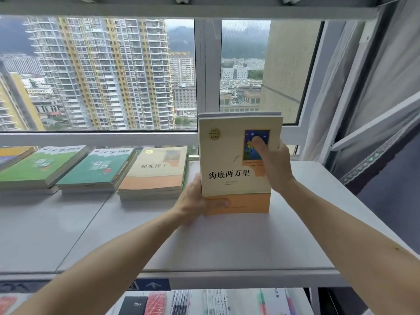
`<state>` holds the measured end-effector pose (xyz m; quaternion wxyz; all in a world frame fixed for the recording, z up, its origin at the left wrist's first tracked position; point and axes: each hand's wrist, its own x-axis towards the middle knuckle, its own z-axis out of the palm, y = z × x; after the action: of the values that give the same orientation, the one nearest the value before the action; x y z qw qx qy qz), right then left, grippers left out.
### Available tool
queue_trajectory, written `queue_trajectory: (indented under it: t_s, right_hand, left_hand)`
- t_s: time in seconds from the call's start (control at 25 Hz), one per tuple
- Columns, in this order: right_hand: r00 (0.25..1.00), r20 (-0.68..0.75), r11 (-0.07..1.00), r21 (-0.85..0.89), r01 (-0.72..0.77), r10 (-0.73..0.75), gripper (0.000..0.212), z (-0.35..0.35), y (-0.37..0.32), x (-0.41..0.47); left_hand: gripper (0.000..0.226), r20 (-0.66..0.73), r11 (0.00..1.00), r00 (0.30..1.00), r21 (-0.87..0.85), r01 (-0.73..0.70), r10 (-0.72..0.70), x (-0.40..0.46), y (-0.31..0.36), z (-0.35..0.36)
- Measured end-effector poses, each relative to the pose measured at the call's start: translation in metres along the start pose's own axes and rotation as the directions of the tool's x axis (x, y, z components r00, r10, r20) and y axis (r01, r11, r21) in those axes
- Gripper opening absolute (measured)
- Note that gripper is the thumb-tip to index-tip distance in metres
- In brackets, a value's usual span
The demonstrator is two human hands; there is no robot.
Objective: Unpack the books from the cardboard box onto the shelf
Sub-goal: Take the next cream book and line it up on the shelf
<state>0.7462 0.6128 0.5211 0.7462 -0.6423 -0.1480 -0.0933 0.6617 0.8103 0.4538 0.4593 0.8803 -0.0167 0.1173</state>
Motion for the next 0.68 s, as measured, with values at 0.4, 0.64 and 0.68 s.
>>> queue_trajectory:
  t_s: [0.4, 0.64, 0.68]
  right_hand:
    - [0.827, -0.084, 0.794, -0.24, -0.558, 0.556, 0.064, 0.039, 0.042, 0.087]
    - [0.702, 0.007, 0.634, -0.433, -0.64, 0.713, 0.041, 0.059, 0.072, 0.114]
    - [0.705, 0.008, 0.625, -0.469, -0.624, 0.709, 0.042, 0.062, 0.076, 0.118]
  left_hand:
    - [0.082, 0.097, 0.897, 0.92, 0.284, 0.34, -0.379, 0.044, 0.02, -0.018]
    - [0.084, 0.062, 0.781, 0.871, 0.477, 0.404, -0.488, 0.064, 0.032, -0.019]
    - [0.073, 0.073, 0.771, 0.878, 0.516, 0.373, -0.474, 0.064, 0.035, -0.021]
